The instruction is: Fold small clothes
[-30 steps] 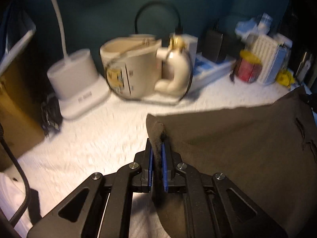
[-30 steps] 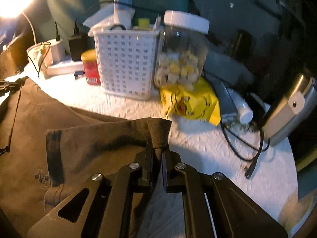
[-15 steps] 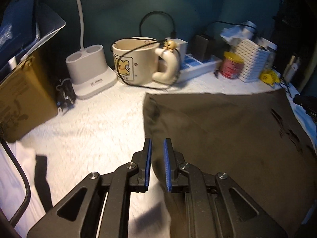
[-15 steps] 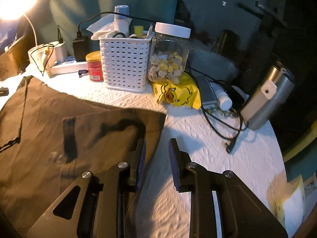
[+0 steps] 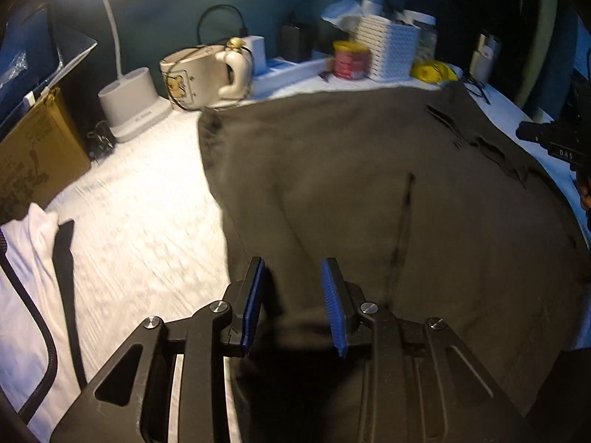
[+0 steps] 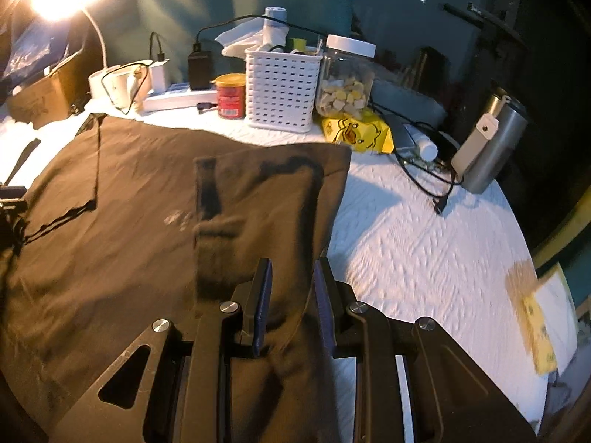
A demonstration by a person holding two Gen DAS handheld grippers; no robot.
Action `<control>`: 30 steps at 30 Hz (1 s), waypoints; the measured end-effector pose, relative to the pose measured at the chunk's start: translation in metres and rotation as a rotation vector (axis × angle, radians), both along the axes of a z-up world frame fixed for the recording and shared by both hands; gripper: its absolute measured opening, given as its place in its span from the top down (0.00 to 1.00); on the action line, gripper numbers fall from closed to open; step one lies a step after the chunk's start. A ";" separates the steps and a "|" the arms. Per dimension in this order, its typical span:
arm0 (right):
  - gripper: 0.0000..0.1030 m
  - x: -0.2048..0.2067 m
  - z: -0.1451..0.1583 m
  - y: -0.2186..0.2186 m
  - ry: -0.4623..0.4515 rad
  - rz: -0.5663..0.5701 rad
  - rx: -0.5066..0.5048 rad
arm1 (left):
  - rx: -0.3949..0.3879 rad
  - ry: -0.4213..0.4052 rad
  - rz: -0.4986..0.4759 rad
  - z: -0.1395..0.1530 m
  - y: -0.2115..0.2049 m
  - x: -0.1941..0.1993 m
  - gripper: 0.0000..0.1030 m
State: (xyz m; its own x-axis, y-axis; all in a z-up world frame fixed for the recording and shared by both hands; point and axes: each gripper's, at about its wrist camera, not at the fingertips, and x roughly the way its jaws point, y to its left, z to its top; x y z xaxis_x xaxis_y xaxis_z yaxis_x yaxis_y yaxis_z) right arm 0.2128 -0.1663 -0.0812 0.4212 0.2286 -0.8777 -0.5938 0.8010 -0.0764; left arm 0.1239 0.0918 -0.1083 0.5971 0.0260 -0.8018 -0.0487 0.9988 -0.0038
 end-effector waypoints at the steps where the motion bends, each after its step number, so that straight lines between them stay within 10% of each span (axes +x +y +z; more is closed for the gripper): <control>1: 0.75 -0.007 0.002 -0.001 0.001 -0.001 0.000 | 0.005 0.002 -0.009 -0.002 -0.004 -0.004 0.69; 5: 0.75 -0.024 0.009 -0.008 -0.004 -0.016 0.001 | 0.009 0.006 -0.021 -0.007 -0.012 -0.018 0.56; 30: 0.64 -0.160 0.040 -0.038 -0.008 -0.020 0.004 | -0.107 -0.201 0.013 0.026 -0.041 -0.103 0.56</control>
State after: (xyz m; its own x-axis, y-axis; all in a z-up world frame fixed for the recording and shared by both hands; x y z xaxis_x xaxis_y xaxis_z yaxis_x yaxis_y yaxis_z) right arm 0.0525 -0.2046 -0.0408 0.4324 0.2238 -0.8735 -0.5771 0.8130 -0.0774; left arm 0.0213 0.0505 -0.0825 0.7455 -0.0444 -0.6650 -0.0487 0.9915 -0.1208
